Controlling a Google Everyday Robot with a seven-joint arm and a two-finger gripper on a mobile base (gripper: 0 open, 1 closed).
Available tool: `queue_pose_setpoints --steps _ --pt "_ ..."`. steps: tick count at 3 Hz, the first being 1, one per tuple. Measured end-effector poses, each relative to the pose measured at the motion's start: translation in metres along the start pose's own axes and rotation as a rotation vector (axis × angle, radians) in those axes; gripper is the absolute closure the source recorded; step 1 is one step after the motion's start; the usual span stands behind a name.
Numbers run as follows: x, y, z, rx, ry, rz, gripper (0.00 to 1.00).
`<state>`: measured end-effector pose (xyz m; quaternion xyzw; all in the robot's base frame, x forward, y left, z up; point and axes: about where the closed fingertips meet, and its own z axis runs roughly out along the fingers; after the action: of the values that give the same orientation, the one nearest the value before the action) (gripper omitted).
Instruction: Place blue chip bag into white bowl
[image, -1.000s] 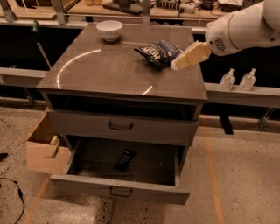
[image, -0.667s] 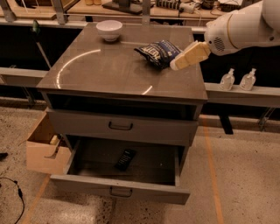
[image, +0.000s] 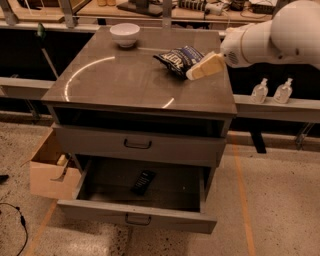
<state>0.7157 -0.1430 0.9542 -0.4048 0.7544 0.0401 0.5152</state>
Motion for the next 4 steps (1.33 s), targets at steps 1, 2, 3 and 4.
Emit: queue_pose_setpoints --steps 1,2,3,4 --pt "0.001 -0.005 0.038 0.023 -0.017 0.013 0.00" --pt "0.000 -0.004 0.068 0.034 -0.012 0.040 0.00" --pt "0.001 -0.005 0.092 0.052 -0.006 0.064 0.00" --pt "0.004 -0.006 0.112 0.059 -0.004 0.063 0.00"
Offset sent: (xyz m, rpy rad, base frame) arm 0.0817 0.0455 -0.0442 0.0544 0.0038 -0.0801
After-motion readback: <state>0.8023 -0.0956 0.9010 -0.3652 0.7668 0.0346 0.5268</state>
